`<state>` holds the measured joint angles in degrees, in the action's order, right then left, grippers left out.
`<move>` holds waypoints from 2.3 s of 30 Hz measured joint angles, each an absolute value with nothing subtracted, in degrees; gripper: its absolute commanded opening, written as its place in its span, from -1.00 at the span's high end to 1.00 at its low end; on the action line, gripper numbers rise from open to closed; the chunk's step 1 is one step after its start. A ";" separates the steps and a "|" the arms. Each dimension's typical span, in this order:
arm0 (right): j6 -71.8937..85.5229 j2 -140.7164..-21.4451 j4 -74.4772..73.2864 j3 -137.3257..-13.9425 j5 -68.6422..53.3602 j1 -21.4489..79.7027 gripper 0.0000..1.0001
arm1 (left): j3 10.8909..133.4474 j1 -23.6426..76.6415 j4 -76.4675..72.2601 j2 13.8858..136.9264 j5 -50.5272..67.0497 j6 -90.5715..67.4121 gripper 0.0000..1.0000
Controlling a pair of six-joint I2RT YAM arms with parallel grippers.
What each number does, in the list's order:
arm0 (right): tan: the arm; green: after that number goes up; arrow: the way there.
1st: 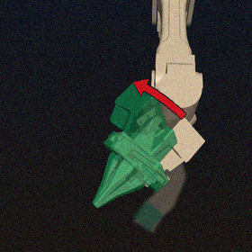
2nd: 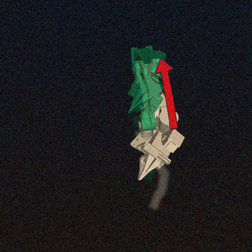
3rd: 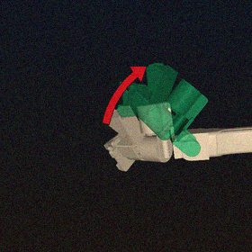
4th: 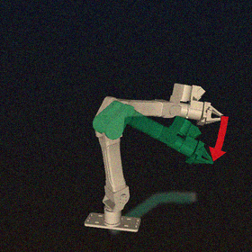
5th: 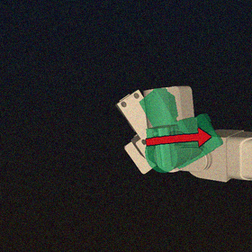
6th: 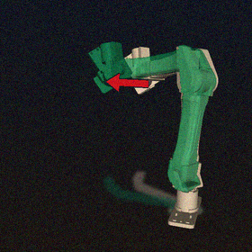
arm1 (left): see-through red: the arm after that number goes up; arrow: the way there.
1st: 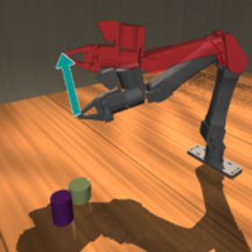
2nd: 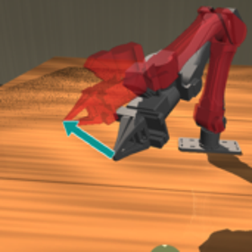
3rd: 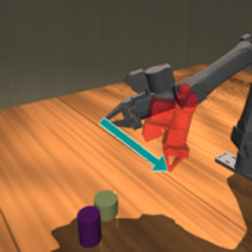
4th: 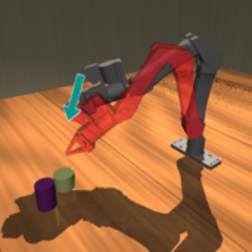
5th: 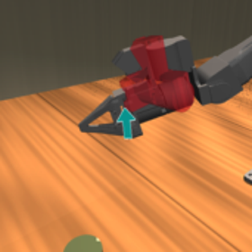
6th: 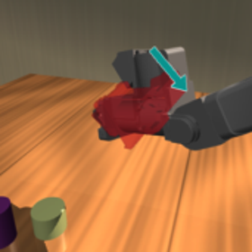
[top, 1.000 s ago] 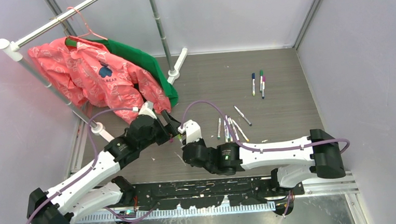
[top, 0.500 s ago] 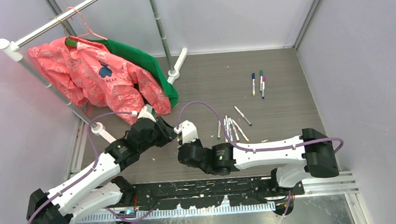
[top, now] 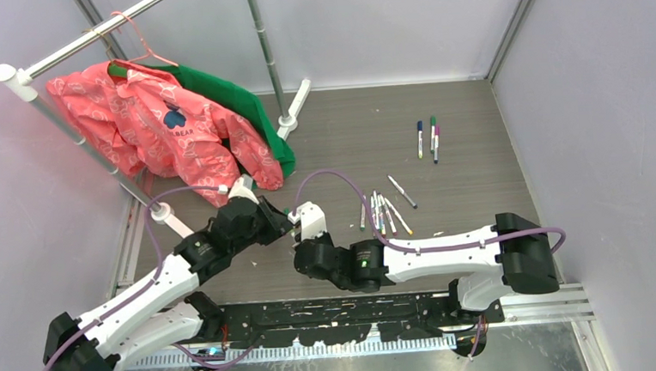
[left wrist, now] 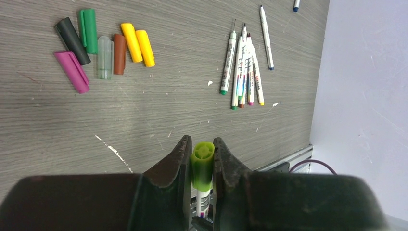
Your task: Open the pen caps
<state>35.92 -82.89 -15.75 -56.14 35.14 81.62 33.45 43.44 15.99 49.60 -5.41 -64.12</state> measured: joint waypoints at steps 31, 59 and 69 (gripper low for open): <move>37.91 -73.43 8.05 -36.45 36.82 85.52 0.98 | 41.43 47.20 27.31 53.74 -4.91 -62.50 1.00; 37.89 -66.89 13.06 -31.68 40.73 88.90 0.98 | 48.10 48.01 32.97 55.24 -2.52 -59.42 1.00; 39.46 -65.10 11.77 -31.38 42.57 90.41 0.98 | 48.64 48.45 33.06 55.16 -2.28 -59.61 1.00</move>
